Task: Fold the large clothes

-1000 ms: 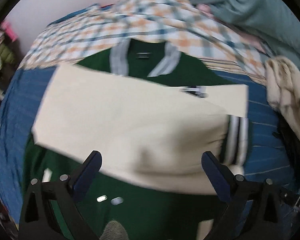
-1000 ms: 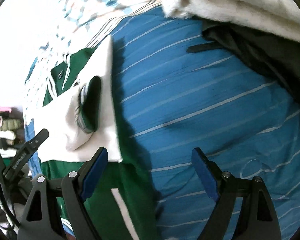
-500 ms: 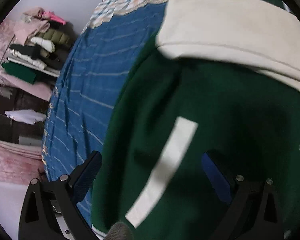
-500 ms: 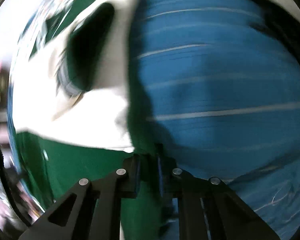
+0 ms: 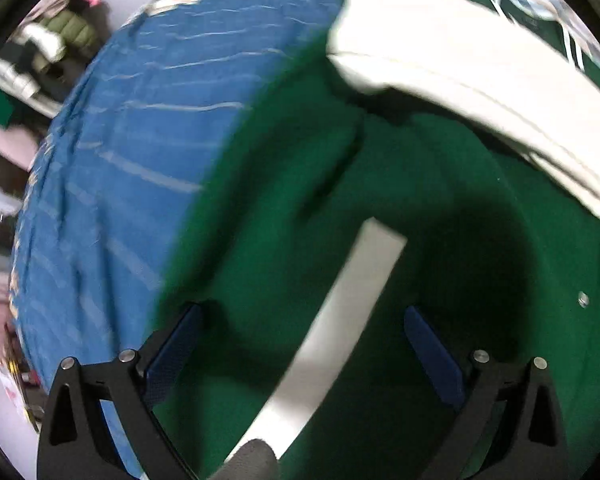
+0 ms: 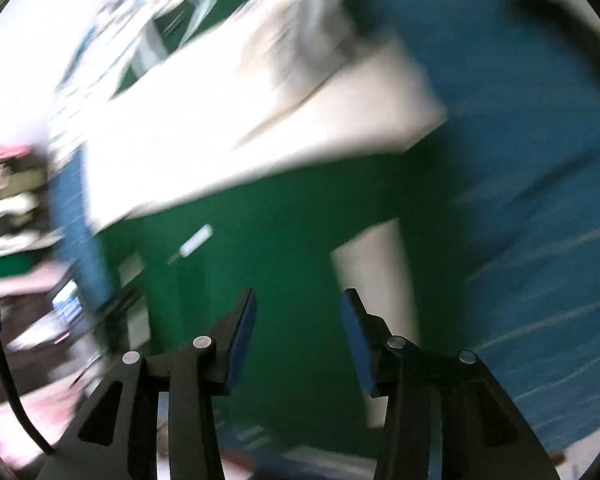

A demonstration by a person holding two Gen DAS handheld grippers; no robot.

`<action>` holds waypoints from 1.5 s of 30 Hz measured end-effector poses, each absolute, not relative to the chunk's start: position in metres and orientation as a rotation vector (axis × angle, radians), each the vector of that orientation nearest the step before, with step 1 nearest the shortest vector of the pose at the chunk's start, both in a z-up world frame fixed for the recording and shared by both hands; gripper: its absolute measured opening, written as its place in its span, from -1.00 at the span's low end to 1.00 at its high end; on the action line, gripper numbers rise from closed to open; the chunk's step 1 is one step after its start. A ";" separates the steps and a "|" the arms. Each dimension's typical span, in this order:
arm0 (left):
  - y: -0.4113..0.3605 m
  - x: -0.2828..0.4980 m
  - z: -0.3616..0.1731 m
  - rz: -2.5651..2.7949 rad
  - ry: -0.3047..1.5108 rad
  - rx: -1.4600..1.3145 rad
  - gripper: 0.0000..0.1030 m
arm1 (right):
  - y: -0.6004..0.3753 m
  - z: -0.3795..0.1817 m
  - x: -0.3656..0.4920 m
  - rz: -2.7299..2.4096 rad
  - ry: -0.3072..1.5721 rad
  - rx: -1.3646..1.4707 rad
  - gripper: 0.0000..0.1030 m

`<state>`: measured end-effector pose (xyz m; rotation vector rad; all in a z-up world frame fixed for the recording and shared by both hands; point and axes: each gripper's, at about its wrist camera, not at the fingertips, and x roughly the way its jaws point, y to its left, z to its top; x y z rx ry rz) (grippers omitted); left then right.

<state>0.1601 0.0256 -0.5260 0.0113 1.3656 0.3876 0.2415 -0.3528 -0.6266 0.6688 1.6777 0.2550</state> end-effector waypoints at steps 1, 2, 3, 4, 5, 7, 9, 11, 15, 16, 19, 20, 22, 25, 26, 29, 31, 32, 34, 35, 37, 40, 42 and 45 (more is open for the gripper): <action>0.028 0.149 -0.516 0.412 1.367 0.012 1.00 | -0.335 -0.634 0.236 0.315 1.702 0.713 -0.10; 0.031 0.137 -0.507 0.423 1.370 0.007 1.00 | -0.306 -0.646 0.229 0.393 1.739 0.758 -0.10; 0.035 0.127 -0.501 0.436 1.375 0.009 1.00 | -0.277 -0.660 0.222 0.451 1.775 0.785 -0.10; 0.038 0.113 -0.495 0.466 1.385 0.023 1.00 | -0.259 -0.671 0.221 0.480 1.805 0.800 -0.11; 0.041 0.102 -0.492 0.480 1.392 0.028 1.00 | -0.235 -0.688 0.215 0.500 1.857 0.830 -0.11; 0.048 0.079 -0.486 0.514 1.411 0.053 1.00 | -0.202 -0.716 0.201 0.505 1.942 0.910 -0.10; 0.060 0.060 -0.484 0.539 1.437 0.053 1.00 | -0.188 -0.725 0.198 0.454 1.944 0.871 -0.73; 0.069 0.045 -0.481 0.549 1.460 0.029 1.00 | -0.190 -0.720 0.194 0.400 1.917 0.866 -0.78; 0.076 0.036 -0.478 0.512 1.491 0.000 1.00 | -0.212 -0.673 0.191 0.325 1.826 0.764 -0.80; 0.073 0.040 -0.478 0.486 1.489 0.002 1.00 | -0.215 -0.664 0.192 0.323 1.826 0.716 -0.80; 0.075 0.066 -0.479 0.449 1.469 0.065 1.00 | -0.207 -0.666 0.201 0.318 1.928 0.598 -0.55; 0.073 0.079 -0.478 0.443 1.451 0.083 1.00 | -0.206 -0.669 0.204 0.299 1.957 0.570 -0.48; 0.071 0.112 -0.477 0.445 1.392 0.131 1.00 | -0.205 -0.663 0.211 0.306 1.952 0.559 -0.37; 0.068 0.185 -0.483 0.462 1.291 0.186 1.00 | -0.211 -0.639 0.220 0.290 1.853 0.481 0.10; 0.064 0.211 -0.490 0.448 1.273 0.204 1.00 | -0.214 -0.631 0.224 0.273 1.822 0.472 0.12; 0.049 0.272 -0.529 0.444 1.293 0.334 1.00 | -0.238 -0.626 0.237 0.225 1.770 0.504 0.12; 0.052 0.294 -0.557 0.461 1.328 0.419 1.00 | -0.259 -0.628 0.234 0.198 1.758 0.547 0.12; 0.060 0.301 -0.568 0.451 1.361 0.397 1.00 | -0.262 -0.629 0.233 0.192 1.753 0.560 0.12; 0.080 0.303 -0.572 0.425 1.367 0.276 1.00 | -0.259 -0.627 0.236 0.197 1.744 0.552 0.12; 0.088 0.299 -0.571 0.414 1.371 0.236 1.00 | -0.259 -0.625 0.237 0.200 1.736 0.547 0.12; 0.092 0.291 -0.567 0.408 1.352 0.216 1.00 | -0.265 -0.621 0.234 0.223 1.718 0.571 0.12; 0.095 0.285 -0.565 0.404 1.340 0.240 1.00 | -0.271 -0.630 0.243 0.265 1.676 0.710 0.12; 0.101 0.283 -0.564 0.404 1.346 0.229 1.00 | -0.284 -0.646 0.256 0.271 1.653 0.760 0.12; 0.092 0.289 -0.562 0.401 1.356 0.228 1.00 | -0.270 -0.677 0.272 0.278 1.706 0.751 -0.30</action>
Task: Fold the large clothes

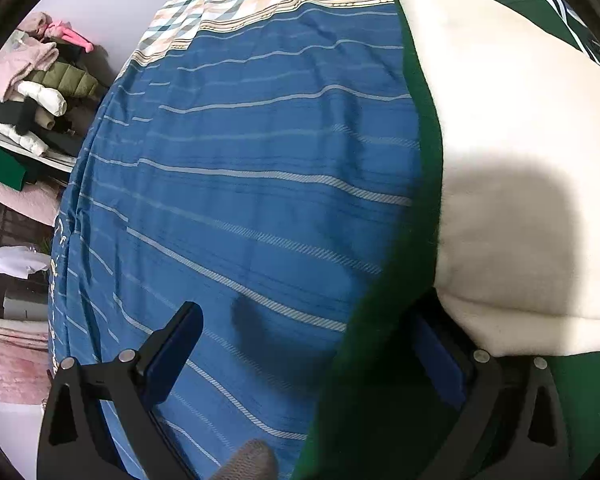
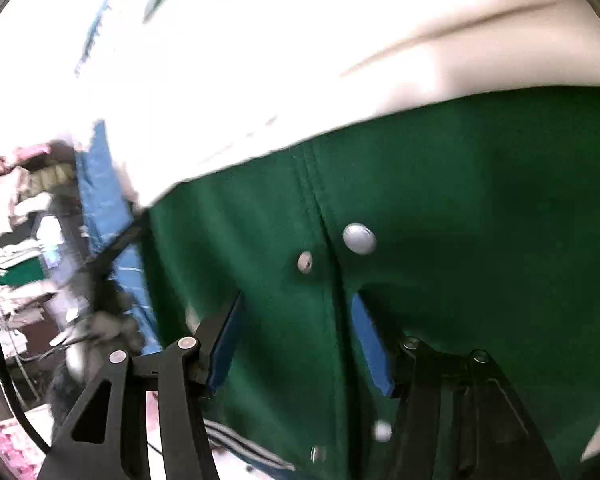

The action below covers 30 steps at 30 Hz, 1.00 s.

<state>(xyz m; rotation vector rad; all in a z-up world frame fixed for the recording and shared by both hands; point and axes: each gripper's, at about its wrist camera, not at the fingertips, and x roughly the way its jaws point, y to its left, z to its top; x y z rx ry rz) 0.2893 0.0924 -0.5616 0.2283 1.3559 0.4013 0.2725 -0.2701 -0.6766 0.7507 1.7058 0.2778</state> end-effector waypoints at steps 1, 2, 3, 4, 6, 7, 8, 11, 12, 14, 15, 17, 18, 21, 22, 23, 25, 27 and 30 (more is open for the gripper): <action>0.092 0.289 -0.562 0.397 1.355 0.243 1.00 | -0.265 -0.684 0.274 0.276 1.727 0.737 -0.84; 0.096 0.290 -0.563 0.392 1.355 0.254 1.00 | -0.259 -0.686 0.276 0.273 1.739 0.682 -0.85; 0.092 0.293 -0.559 0.387 1.356 0.257 1.00 | -0.256 -0.678 0.276 0.256 1.713 0.592 -0.86; 0.092 0.292 -0.559 0.383 1.357 0.255 1.00 | -0.256 -0.670 0.275 0.227 1.690 0.535 -0.86; 0.090 0.289 -0.554 0.377 1.360 0.255 1.00 | -0.268 -0.649 0.271 0.170 1.629 0.454 -0.86; 0.092 0.286 -0.550 0.380 1.358 0.252 1.00 | -0.271 -0.649 0.269 0.174 1.642 0.451 -0.85; 0.093 0.282 -0.543 0.379 1.359 0.241 1.00 | -0.276 -0.656 0.267 0.187 1.693 0.464 -0.84; 0.096 0.268 -0.512 0.379 1.336 0.201 1.00 | -0.295 -0.653 0.268 0.216 1.764 0.554 -0.71; 0.097 0.266 -0.499 0.383 1.315 0.192 1.00 | -0.304 -0.640 0.273 0.218 1.742 0.551 -0.58; 0.097 0.267 -0.470 0.404 1.240 0.168 1.00 | -0.326 -0.609 0.286 0.239 1.672 0.544 -0.36; 0.096 0.272 -0.459 0.419 1.200 0.154 1.00 | -0.335 -0.591 0.296 0.261 1.636 0.549 -0.23; 0.090 0.296 -0.446 0.418 1.159 0.117 1.00 | -0.347 -0.570 0.321 0.286 1.592 0.551 -0.11; 0.086 0.308 -0.447 0.423 1.152 0.112 1.00 | -0.350 -0.563 0.340 0.302 1.576 0.557 -0.08; 0.066 0.358 -0.459 0.401 1.152 0.108 1.00 | -0.359 -0.553 0.385 0.314 1.529 0.522 -0.08; 0.059 0.373 -0.464 0.393 1.149 0.119 1.00 | -0.357 -0.555 0.396 0.318 1.517 0.519 -0.08; 0.050 0.392 -0.471 0.386 1.140 0.143 1.00 | -0.359 -0.560 0.420 0.326 1.511 0.528 -0.08; 0.038 0.424 -0.486 0.411 1.126 0.205 1.00 | -0.350 -0.574 0.455 0.345 1.508 0.573 -0.08; 0.029 0.450 -0.501 0.443 1.120 0.276 1.00 | -0.348 -0.591 0.495 0.379 1.492 0.603 -0.08; 0.028 0.477 -0.521 0.486 1.130 0.356 1.00 | -0.280 -0.633 0.544 0.364 1.505 0.581 -0.08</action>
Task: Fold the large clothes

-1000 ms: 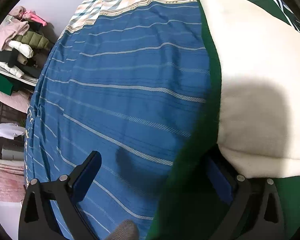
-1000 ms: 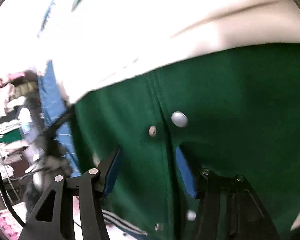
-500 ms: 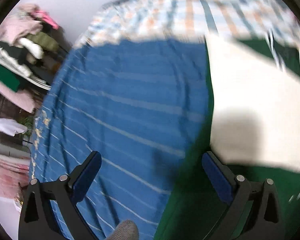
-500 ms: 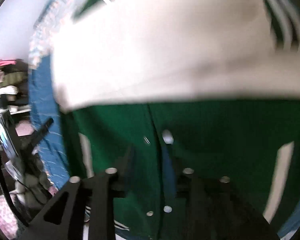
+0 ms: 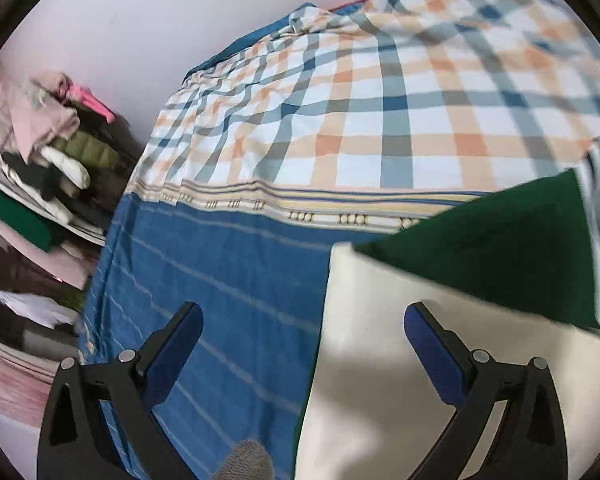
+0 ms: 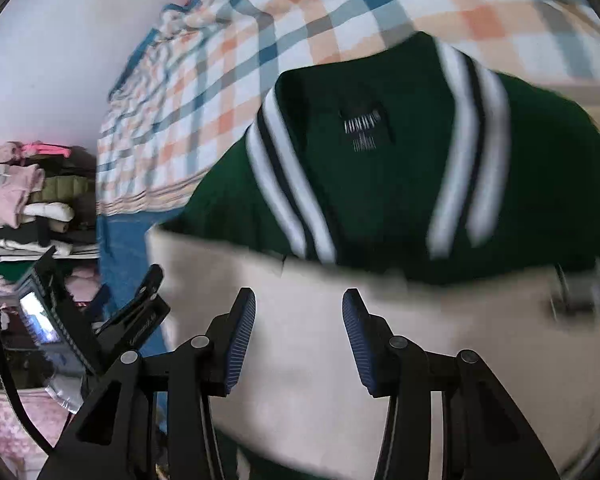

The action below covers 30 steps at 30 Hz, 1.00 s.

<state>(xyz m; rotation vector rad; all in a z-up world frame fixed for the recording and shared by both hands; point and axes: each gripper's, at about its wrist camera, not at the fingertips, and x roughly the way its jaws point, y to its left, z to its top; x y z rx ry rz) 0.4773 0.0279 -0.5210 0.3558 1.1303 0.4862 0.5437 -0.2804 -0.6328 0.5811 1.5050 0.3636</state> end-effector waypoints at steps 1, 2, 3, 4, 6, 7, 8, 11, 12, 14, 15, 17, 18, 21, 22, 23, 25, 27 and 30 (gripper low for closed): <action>0.028 0.482 -0.524 0.493 1.131 0.366 1.00 | -0.272 -0.646 0.557 0.354 1.522 0.557 -0.08; 0.029 0.485 -0.528 0.493 1.135 0.369 1.00 | -0.261 -0.659 0.568 0.339 1.537 0.519 -0.08; 0.031 0.486 -0.529 0.490 1.137 0.369 1.00 | -0.254 -0.673 0.576 0.329 1.570 0.472 -0.08; 0.031 0.487 -0.530 0.488 1.132 0.374 1.00 | -0.248 -0.682 0.580 0.336 1.592 0.457 -0.08; 0.029 0.487 -0.530 0.485 1.119 0.395 1.00 | -0.238 -0.683 0.582 0.354 1.561 0.390 -0.62; 0.030 0.487 -0.529 0.484 1.114 0.392 1.00 | -0.233 -0.680 0.583 0.377 1.545 0.359 -0.93; 0.030 0.485 -0.526 0.483 1.105 0.385 1.00 | -0.231 -0.677 0.583 0.376 1.535 0.326 -0.93; 0.030 0.485 -0.516 0.477 1.089 0.364 1.00 | -0.230 -0.668 0.587 0.324 1.470 0.283 -0.96; 0.027 0.487 -0.515 0.477 1.086 0.367 1.00 | -0.235 -0.664 0.590 0.292 1.446 0.286 -0.96; 0.024 0.490 -0.511 0.474 1.082 0.379 1.00 | -0.239 -0.663 0.597 0.269 1.437 0.273 -0.96; 0.022 0.490 -0.508 0.475 1.076 0.380 1.00 | -0.237 -0.670 0.602 0.284 1.487 0.266 -0.95; 0.017 0.487 -0.501 0.464 1.069 0.376 1.00 | -0.245 -0.668 0.606 0.305 1.548 0.301 -0.89; 0.014 0.485 -0.495 0.458 1.062 0.362 1.00 | -0.256 -0.661 0.606 0.315 1.570 0.353 -0.62; 0.000 0.481 -0.487 0.435 1.056 0.338 1.00 | -0.309 -0.620 0.593 0.259 1.499 0.440 0.22; -0.006 0.482 -0.489 0.426 1.063 0.336 1.00 | -0.328 -0.609 0.588 0.208 1.476 0.426 0.23; -0.016 0.484 -0.494 0.414 1.076 0.334 1.00 | -0.343 -0.604 0.584 0.169 1.469 0.429 0.23; -0.030 0.488 -0.506 0.396 1.103 0.340 1.00 | -0.366 -0.606 0.576 0.089 1.500 0.447 0.23; -0.047 0.492 -0.521 0.380 1.127 0.373 1.00 | -0.375 -0.625 0.566 0.076 1.562 0.531 0.23; -0.064 0.495 -0.538 0.373 1.139 0.430 1.00 | -0.357 -0.656 0.555 0.107 1.653 0.566 0.23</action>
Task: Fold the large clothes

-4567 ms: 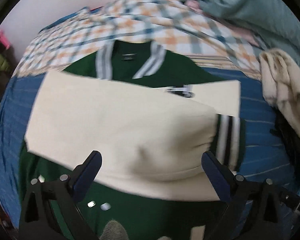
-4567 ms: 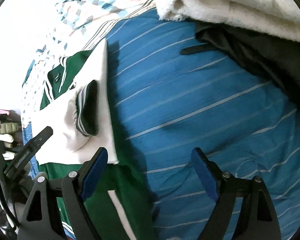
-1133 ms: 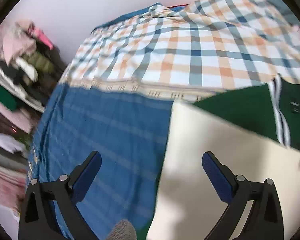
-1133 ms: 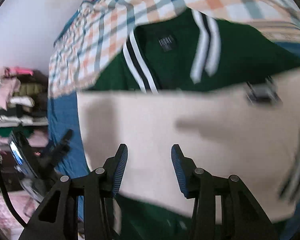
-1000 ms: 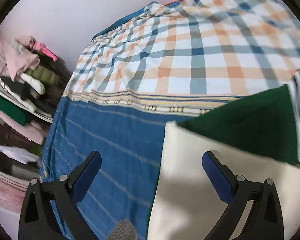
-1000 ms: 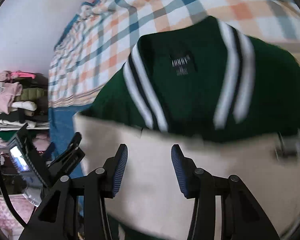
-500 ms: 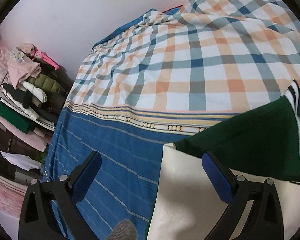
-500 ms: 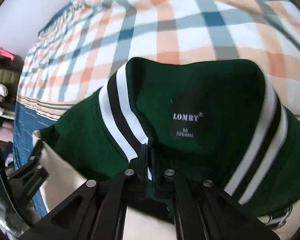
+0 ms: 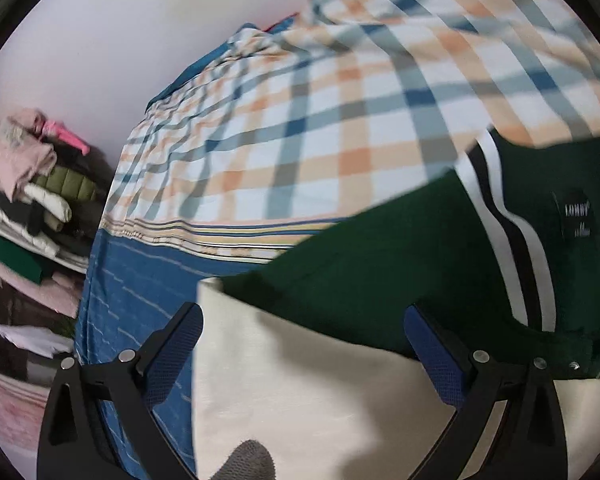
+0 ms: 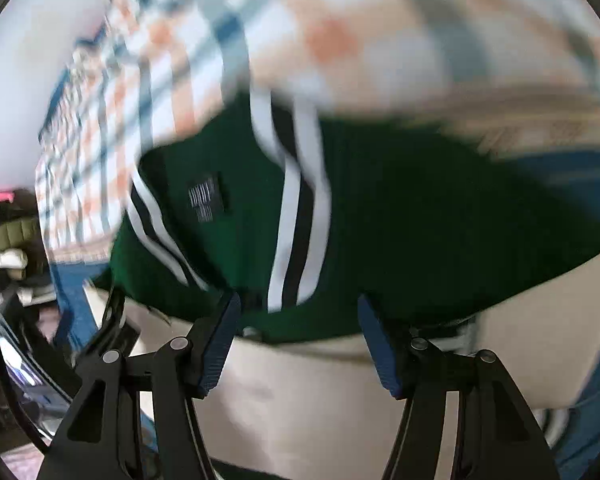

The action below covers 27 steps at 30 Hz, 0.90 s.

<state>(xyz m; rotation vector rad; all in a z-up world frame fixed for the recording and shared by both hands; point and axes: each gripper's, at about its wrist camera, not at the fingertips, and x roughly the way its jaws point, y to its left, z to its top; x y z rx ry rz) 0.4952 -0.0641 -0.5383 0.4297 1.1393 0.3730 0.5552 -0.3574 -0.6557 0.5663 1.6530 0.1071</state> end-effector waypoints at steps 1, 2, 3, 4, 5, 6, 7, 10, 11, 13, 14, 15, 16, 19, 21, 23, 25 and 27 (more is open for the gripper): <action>-0.067 0.495 -0.542 0.371 1.140 0.441 1.00 | -0.351 -0.666 0.551 0.088 1.674 0.549 0.23; -0.070 0.494 -0.545 0.371 1.139 0.456 1.00 | -0.345 -0.675 0.547 0.075 1.667 0.517 0.20; -0.071 0.493 -0.545 0.372 1.137 0.460 1.00 | -0.338 -0.680 0.546 0.058 1.655 0.460 -0.28; -0.071 0.492 -0.544 0.372 1.131 0.459 1.00 | -0.332 -0.684 0.545 0.000 1.629 0.386 -0.50; -0.071 0.491 -0.543 0.373 1.123 0.458 1.00 | -0.329 -0.684 0.544 -0.019 1.614 0.372 -0.53; -0.070 0.489 -0.543 0.375 1.121 0.456 1.00 | -0.327 -0.680 0.542 -0.039 1.593 0.354 -0.67; -0.069 0.489 -0.542 0.376 1.120 0.450 1.00 | -0.327 -0.677 0.541 -0.051 1.575 0.353 -0.92; -0.067 0.489 -0.539 0.384 1.111 0.451 1.00 | -0.335 -0.668 0.544 -0.062 1.482 0.382 -1.00; -0.066 0.490 -0.538 0.384 1.108 0.450 1.00 | -0.337 -0.661 0.549 -0.073 1.435 0.347 -1.00; -0.066 0.490 -0.533 0.385 1.101 0.452 1.00 | -0.341 -0.653 0.566 -0.060 1.406 0.369 -1.00; -0.065 0.488 -0.527 0.386 1.090 0.451 1.00 | -0.344 -0.657 0.574 -0.026 1.465 0.442 -1.00; -0.063 0.484 -0.520 0.384 1.078 0.447 1.00 | -0.347 -0.659 0.577 0.016 1.536 0.529 -1.00; -0.061 0.479 -0.512 0.382 1.067 0.435 1.00 | -0.348 -0.657 0.575 0.055 1.556 0.570 -0.99; -0.049 0.451 -0.487 0.370 1.054 0.395 1.00 | -0.341 -0.624 0.541 0.215 1.539 0.565 -0.65; -0.037 0.425 -0.473 0.363 1.067 0.357 1.00 | -0.344 -0.604 0.501 0.257 1.547 0.541 0.19; -0.028 0.395 -0.463 0.346 1.095 0.335 1.00 | -0.346 -0.588 0.453 0.272 1.568 0.533 0.31; -0.020 0.359 -0.457 0.337 1.127 0.333 1.00 | -0.354 -0.581 0.401 0.279 1.625 0.530 0.31; -0.013 0.319 -0.456 0.331 1.172 0.344 1.00 | -0.354 -0.577 0.343 0.257 1.694 0.532 0.31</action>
